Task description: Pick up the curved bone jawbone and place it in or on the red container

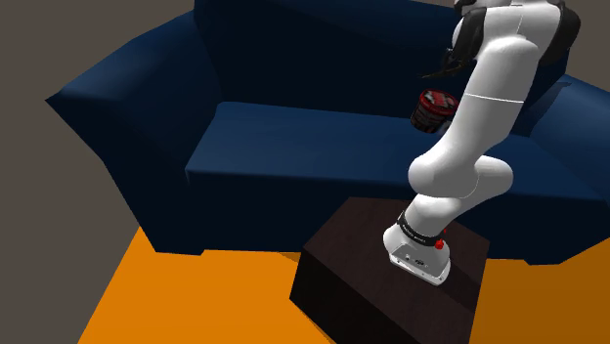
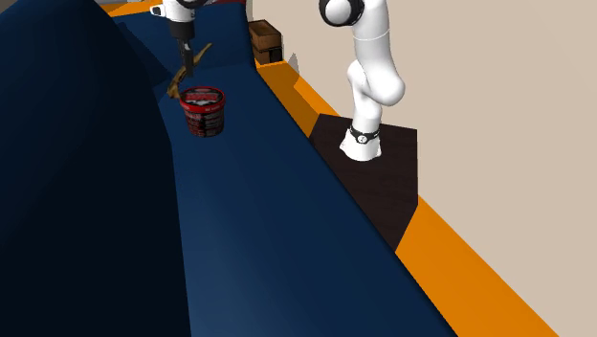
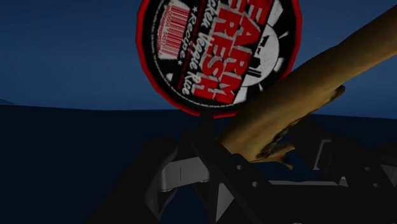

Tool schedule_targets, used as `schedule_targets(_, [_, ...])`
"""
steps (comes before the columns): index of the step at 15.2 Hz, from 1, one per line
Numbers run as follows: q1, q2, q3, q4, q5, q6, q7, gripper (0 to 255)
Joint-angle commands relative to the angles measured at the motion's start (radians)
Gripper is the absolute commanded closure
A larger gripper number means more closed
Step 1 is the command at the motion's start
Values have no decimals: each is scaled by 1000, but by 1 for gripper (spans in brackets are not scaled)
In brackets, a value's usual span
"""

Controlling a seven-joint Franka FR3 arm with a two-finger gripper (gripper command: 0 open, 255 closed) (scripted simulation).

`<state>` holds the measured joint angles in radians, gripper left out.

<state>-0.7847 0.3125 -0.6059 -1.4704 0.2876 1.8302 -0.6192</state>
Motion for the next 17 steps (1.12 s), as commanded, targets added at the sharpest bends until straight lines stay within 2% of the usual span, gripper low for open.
schedule_targets(1, [-47,41,-6,51,29,-22,-48,255])
schedule_targets(2, [-88,79,-9,100,53,-45,-82,255])
schedule_targets(15, [-68,85,2,-67,69,123,-112,255])
schedule_targets(17, [-68,85,2,-69,69,126,-113,255])
